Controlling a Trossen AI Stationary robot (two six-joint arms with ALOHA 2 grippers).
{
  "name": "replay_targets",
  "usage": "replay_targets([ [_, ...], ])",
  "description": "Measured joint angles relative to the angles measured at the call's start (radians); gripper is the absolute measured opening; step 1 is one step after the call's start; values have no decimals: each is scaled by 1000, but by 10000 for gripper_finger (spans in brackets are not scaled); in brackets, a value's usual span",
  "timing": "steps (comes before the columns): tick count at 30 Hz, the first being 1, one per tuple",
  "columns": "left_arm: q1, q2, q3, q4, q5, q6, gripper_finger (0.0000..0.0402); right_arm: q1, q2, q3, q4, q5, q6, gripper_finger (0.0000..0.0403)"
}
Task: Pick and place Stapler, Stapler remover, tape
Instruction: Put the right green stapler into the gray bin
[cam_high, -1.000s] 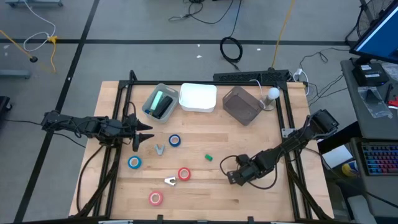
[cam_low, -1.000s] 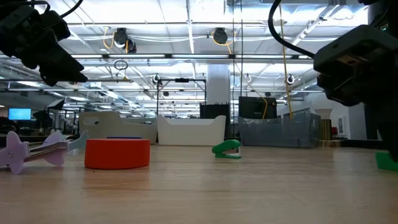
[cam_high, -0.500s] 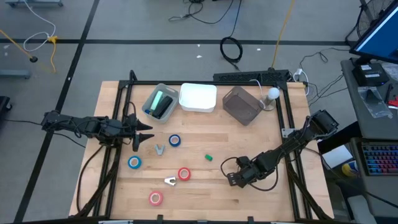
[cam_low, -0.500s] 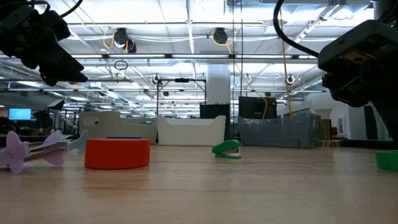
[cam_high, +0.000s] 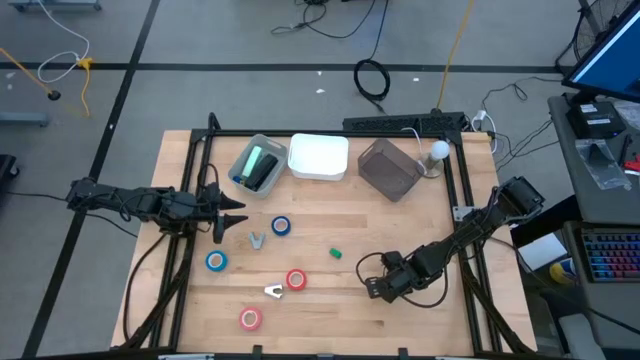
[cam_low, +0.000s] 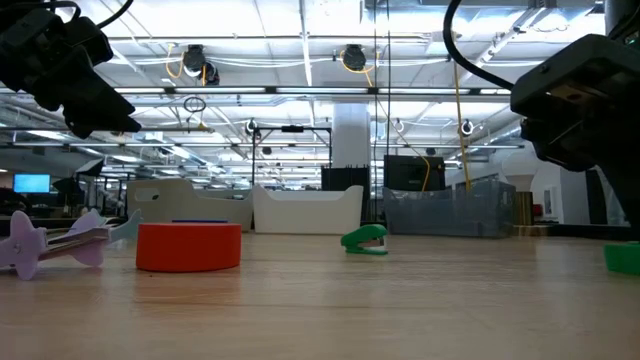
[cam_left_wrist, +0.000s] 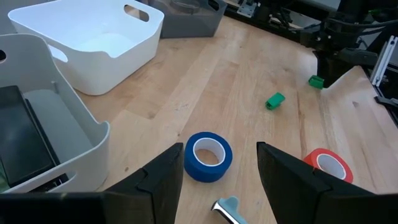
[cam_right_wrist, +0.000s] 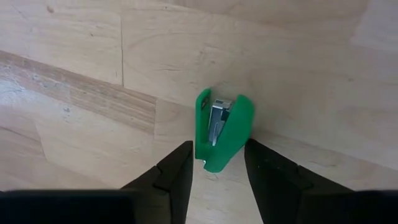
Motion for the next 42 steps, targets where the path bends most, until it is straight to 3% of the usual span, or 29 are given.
replay_targets([
  [11,0,0,0,0,0,0,207,0,0,0,-8,8,-9,63],
  [16,0,0,0,18,0,-7,207,0,0,0,-6,9,-14,59],
  [25,0,0,0,221,-1,-5,207,-11,2,-2,65,43,-101,56],
  [32,0,0,0,357,-11,-3,207,-83,5,-5,237,118,-252,56],
  [42,0,36,0,406,-44,-113,207,-265,-2,-3,525,94,-637,55],
])
